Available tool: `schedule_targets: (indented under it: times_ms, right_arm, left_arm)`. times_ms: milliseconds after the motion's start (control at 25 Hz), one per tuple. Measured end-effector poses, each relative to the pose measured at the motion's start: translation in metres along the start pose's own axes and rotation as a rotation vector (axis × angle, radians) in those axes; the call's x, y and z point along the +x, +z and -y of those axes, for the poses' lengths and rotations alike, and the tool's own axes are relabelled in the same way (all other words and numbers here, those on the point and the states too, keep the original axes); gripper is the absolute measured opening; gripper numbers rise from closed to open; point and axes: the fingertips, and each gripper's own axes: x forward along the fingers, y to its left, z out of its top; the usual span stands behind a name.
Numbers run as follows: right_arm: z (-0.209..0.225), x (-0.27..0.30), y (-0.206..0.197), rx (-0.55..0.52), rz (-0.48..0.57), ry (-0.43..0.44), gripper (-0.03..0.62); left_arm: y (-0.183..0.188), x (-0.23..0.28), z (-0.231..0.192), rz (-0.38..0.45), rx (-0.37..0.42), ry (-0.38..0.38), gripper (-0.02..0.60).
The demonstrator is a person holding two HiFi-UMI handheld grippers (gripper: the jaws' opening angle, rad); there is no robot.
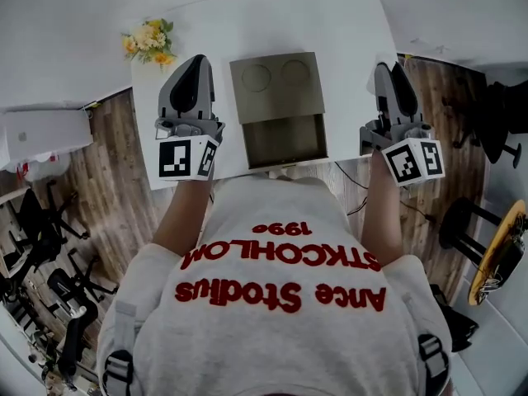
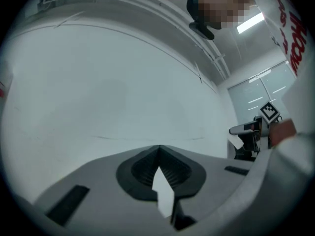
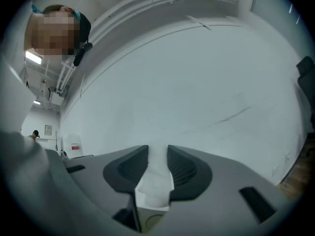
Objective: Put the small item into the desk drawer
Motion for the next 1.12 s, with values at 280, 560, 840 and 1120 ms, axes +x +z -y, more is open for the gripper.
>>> schedule_targets:
  times_ms: [280,560,840,1120]
  right_arm:
    - [-0.021,0.011,0.019,-0.004,0.051,0.069,0.124]
    - [-0.054,0.028,0.005,0.025,0.015,0.183,0.124]
    - [-0.09,0.041,-0.023,0.046,-0.047,0.271,0.124]
    - [-0.111,0.024,-0.081,0.07,-0.199,0.306,0.124]
  left_arm:
    - [0.008,-0.013,-0.018,0.028,0.006,0.069,0.006]
    - [0.011,-0.037,-0.026,0.018,0.019,0.121,0.006]
    - [0.0,-0.059,-0.037,-0.011,0.006,0.165,0.006]
    - [-0.025,-0.073,-0.03,-0.069,-0.036,0.173,0.006]
